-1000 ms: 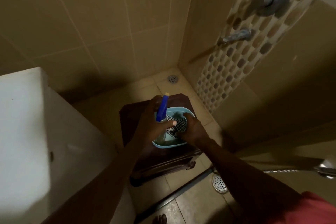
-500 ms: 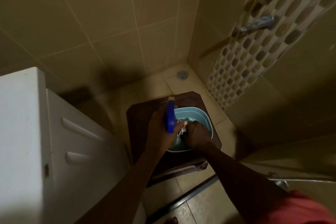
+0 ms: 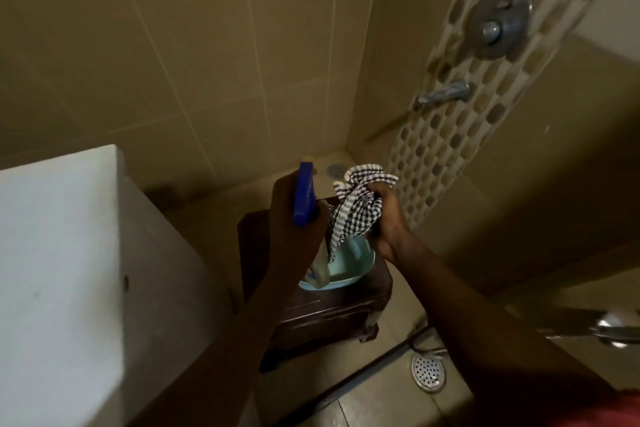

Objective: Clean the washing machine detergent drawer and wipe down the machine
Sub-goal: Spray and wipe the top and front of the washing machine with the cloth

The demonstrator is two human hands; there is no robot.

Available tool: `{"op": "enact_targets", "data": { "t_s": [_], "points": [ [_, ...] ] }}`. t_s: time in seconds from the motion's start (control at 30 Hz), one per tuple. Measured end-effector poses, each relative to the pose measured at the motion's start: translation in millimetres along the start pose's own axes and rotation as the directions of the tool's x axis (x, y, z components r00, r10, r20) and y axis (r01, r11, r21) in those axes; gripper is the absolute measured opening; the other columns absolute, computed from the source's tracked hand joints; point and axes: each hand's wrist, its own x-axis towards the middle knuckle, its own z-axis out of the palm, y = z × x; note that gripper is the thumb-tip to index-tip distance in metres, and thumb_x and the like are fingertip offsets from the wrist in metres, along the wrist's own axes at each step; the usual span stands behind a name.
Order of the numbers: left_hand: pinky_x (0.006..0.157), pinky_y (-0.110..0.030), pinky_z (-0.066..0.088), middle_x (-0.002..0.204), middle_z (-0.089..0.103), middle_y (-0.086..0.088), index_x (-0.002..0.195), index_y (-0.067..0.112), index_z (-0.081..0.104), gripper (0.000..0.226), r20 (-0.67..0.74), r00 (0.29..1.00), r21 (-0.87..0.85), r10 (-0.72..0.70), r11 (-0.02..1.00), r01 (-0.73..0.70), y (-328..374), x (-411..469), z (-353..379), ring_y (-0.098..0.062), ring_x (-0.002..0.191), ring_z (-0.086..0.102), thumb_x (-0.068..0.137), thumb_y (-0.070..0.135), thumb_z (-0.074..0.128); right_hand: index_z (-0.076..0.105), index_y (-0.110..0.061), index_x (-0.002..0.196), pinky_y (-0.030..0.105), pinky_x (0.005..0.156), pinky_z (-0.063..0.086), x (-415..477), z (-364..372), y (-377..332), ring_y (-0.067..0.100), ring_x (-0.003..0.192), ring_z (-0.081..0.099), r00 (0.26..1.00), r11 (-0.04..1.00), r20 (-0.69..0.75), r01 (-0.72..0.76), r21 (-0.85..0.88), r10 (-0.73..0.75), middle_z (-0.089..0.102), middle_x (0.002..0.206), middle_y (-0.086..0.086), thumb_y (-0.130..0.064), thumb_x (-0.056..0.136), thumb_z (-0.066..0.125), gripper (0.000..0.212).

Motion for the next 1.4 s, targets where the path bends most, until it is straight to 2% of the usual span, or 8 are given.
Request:
{"op": "enact_targets", "data": {
  "t_s": [0.13, 0.33, 0.57, 0.73, 0.87, 1.17, 1.3, 1.4],
  "points": [
    [0.074, -0.029, 0.052, 0.099, 0.064, 0.012, 0.104, 0.021, 0.058, 0.035, -0.024, 0.999, -0.013, 0.031, 0.999, -0.031, 34, -21, -10, -0.011, 0.074, 0.060, 0.080, -0.002, 0.070, 0.067, -0.008, 0.111, 0.039, 0.088, 0.051, -41, 4, -12, 0.026, 0.094, 0.066, 0.996, 0.993, 0.093, 0.004, 0.118, -0.015, 0.070, 0.107, 0.013, -0.036, 0.094, 0.041, 0.042],
    [0.072, -0.055, 0.057, 0.087, 0.068, 0.004, 0.091, 0.025, 0.058, 0.017, -0.061, 0.998, -0.039, -0.022, 0.999, 0.019, 84, -76, -42, -0.028, 0.068, 0.067, 0.083, 0.018, 0.071, 0.057, -0.013, 0.117, 0.048, 0.109, 0.032, -114, -2, -13, 0.029, 0.115, 0.050, 0.953, 0.973, 0.297, -0.127, 0.195, 0.065, 0.058, 0.116, 0.011, -0.045, 0.077, 0.063, 0.051],
    [0.063, -0.046, 0.056, 0.074, 0.067, -0.005, 0.080, 0.032, 0.062, 0.017, -0.165, 0.963, -0.163, -0.211, 0.969, 0.184, 132, -131, -97, -0.030, 0.058, 0.060, 0.071, 0.037, 0.076, 0.058, 0.003, 0.107, 0.045, 0.108, 0.042, -193, 42, -9, 0.033, 0.122, 0.055, 0.909, 0.998, 0.416, -0.051, 0.034, 0.032, 0.061, 0.118, 0.022, 0.001, 0.082, 0.060, 0.025],
    [0.057, -0.035, 0.052, 0.075, 0.067, -0.013, 0.094, 0.012, 0.065, 0.020, -0.178, 0.935, -0.153, -0.307, 0.947, 0.281, 152, -175, -155, -0.027, 0.052, 0.057, 0.079, 0.012, 0.078, 0.061, -0.002, 0.117, 0.025, 0.069, 0.059, -245, 98, 8, 0.018, 0.095, 0.069, 0.923, 0.999, 0.381, 0.041, 0.032, -0.050, 0.071, 0.105, 0.010, -0.018, 0.092, 0.060, 0.029],
    [0.063, -0.040, 0.055, 0.082, 0.070, -0.021, 0.086, 0.022, 0.062, 0.017, -0.199, 0.911, -0.118, -0.362, 0.932, 0.344, 155, -210, -211, -0.035, 0.059, 0.061, 0.083, 0.010, 0.074, 0.064, -0.006, 0.112, 0.042, 0.083, 0.054, -271, 132, 39, 0.028, 0.093, 0.066, 0.938, 0.992, 0.347, -0.015, 0.121, -0.028, 0.070, 0.102, 0.014, -0.038, 0.093, 0.050, 0.041],
    [0.054, -0.028, 0.048, 0.074, 0.067, -0.016, 0.089, 0.008, 0.062, 0.013, -0.295, 0.847, -0.103, -0.443, 0.896, 0.432, 140, -275, -342, -0.018, 0.044, 0.054, 0.084, 0.014, 0.073, 0.064, -0.009, 0.111, 0.037, 0.073, 0.054, -328, 206, 127, 0.026, 0.086, 0.066, 0.944, 0.988, 0.328, -0.090, 0.127, 0.044, 0.069, 0.094, 0.013, -0.060, 0.094, 0.034, 0.062],
    [0.059, -0.032, 0.051, 0.084, 0.070, -0.020, 0.082, 0.011, 0.062, 0.013, -0.340, 0.812, -0.137, -0.474, 0.880, 0.455, 129, -314, -416, -0.021, 0.041, 0.052, 0.082, 0.018, 0.073, 0.062, -0.012, 0.089, 0.030, 0.064, 0.054, -368, 247, 168, 0.019, 0.066, 0.062, 0.874, 0.992, 0.475, -0.124, 0.018, 0.100, 0.061, 0.076, 0.006, -0.038, 0.090, 0.054, 0.028],
    [0.058, -0.029, 0.052, 0.084, 0.071, -0.019, 0.083, 0.009, 0.063, 0.013, -0.363, 0.789, -0.130, -0.496, 0.865, 0.484, 124, -345, -469, -0.018, 0.040, 0.052, 0.084, 0.019, 0.072, 0.064, -0.003, 0.108, 0.034, 0.068, 0.057, -395, 273, 202, 0.021, 0.068, 0.066, 0.867, 0.982, 0.478, -0.059, -0.181, 0.140, 0.066, 0.081, 0.009, -0.016, 0.086, 0.063, 0.026]
  ]
}}
